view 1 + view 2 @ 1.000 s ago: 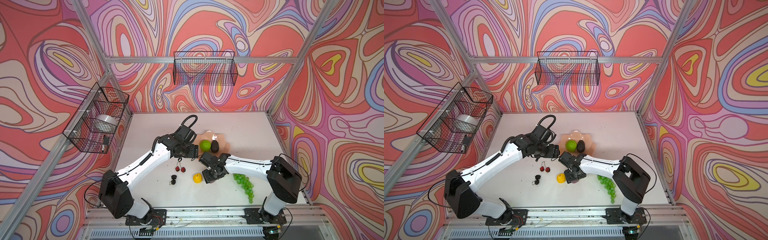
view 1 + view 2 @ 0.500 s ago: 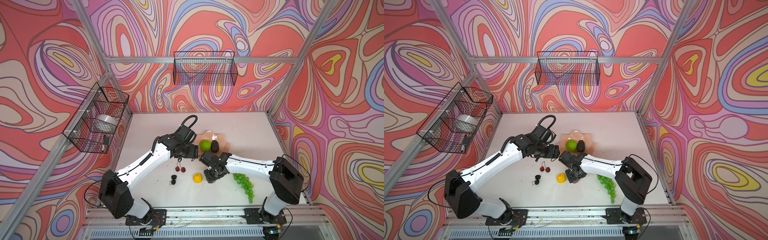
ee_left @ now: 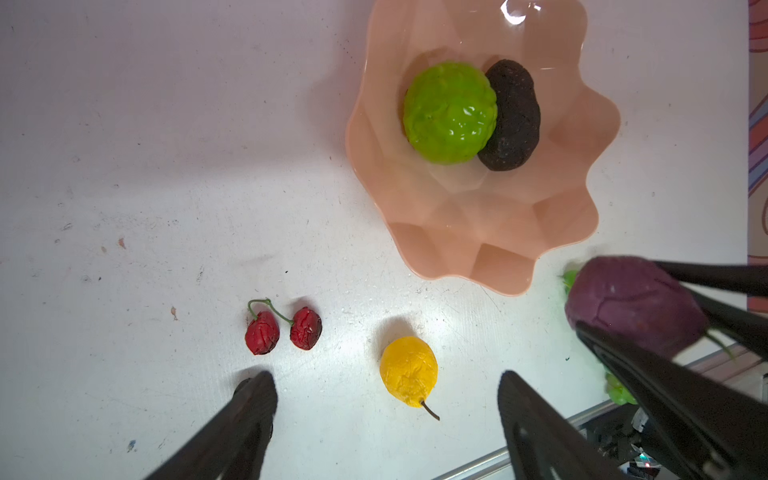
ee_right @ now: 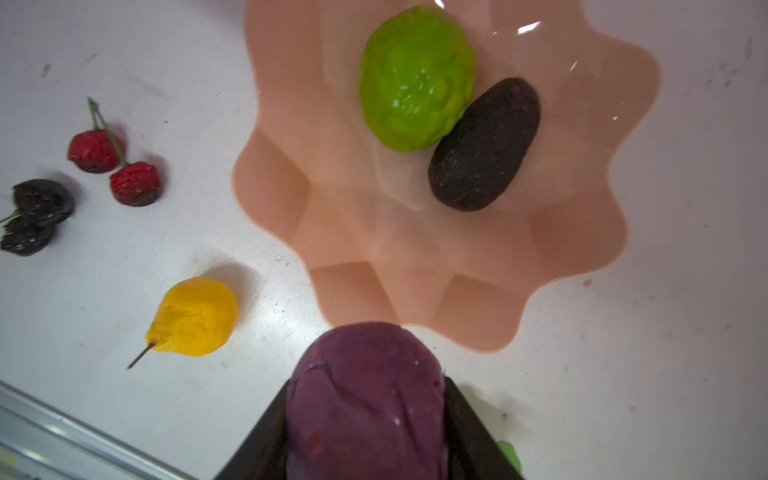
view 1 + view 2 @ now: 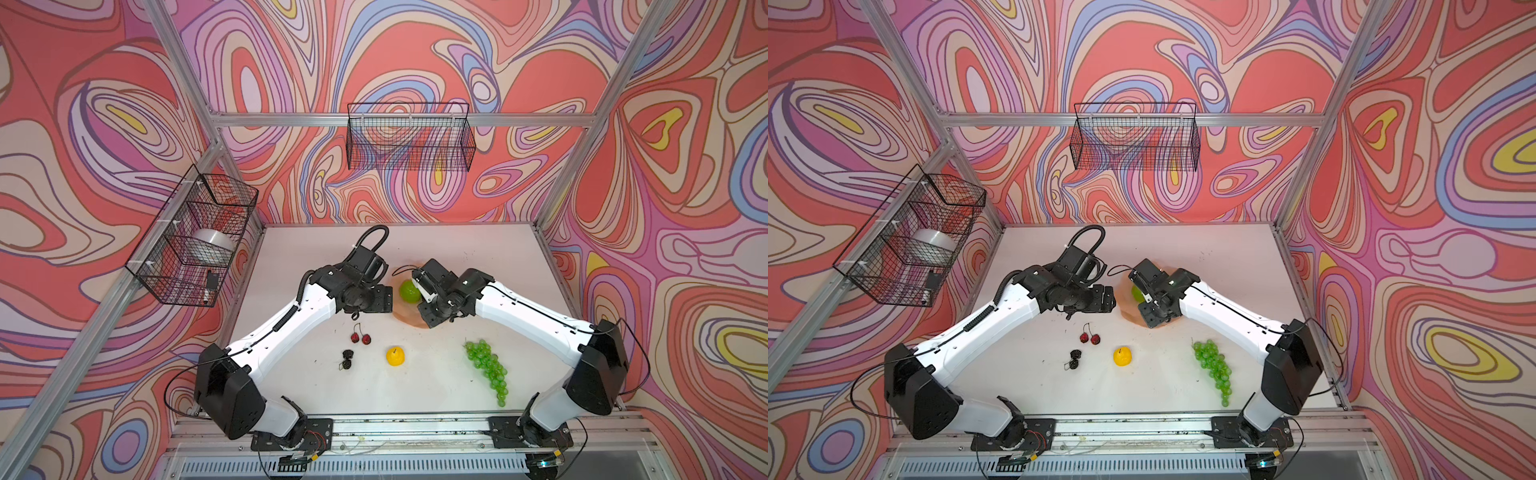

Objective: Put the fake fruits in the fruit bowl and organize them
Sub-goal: 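Carry the purple plum over the bowl and lower it with the right gripper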

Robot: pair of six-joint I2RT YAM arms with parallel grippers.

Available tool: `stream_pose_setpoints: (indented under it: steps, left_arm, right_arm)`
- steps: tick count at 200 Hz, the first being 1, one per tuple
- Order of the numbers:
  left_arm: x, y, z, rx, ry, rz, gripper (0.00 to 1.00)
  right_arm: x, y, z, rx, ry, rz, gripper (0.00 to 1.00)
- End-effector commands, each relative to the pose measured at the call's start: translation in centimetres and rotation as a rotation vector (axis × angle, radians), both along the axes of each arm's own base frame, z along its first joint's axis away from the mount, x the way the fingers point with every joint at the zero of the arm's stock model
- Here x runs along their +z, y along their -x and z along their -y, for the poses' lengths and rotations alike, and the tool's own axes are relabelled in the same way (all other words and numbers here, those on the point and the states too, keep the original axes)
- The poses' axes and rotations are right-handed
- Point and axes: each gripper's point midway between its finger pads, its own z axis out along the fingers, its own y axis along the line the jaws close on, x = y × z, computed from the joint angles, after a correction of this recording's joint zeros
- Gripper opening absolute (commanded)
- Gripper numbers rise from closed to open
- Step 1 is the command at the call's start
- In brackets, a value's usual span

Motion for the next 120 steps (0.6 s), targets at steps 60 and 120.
stream_pose_setpoints:
  steps: [60, 120]
  left_arm:
    - [1.3, 1.0, -2.6, 0.073, -0.027, 0.009, 0.87]
    - [0.7, 0.7, -1.9, 0.071, -0.014, -0.012, 0.86]
  right_arm:
    - [-5.1, -4.4, 0.3, 0.163, 0.168, 0.013, 0.46]
    - [-6.3, -5.7, 0.1, 0.205, 0.173, -0.025, 0.46]
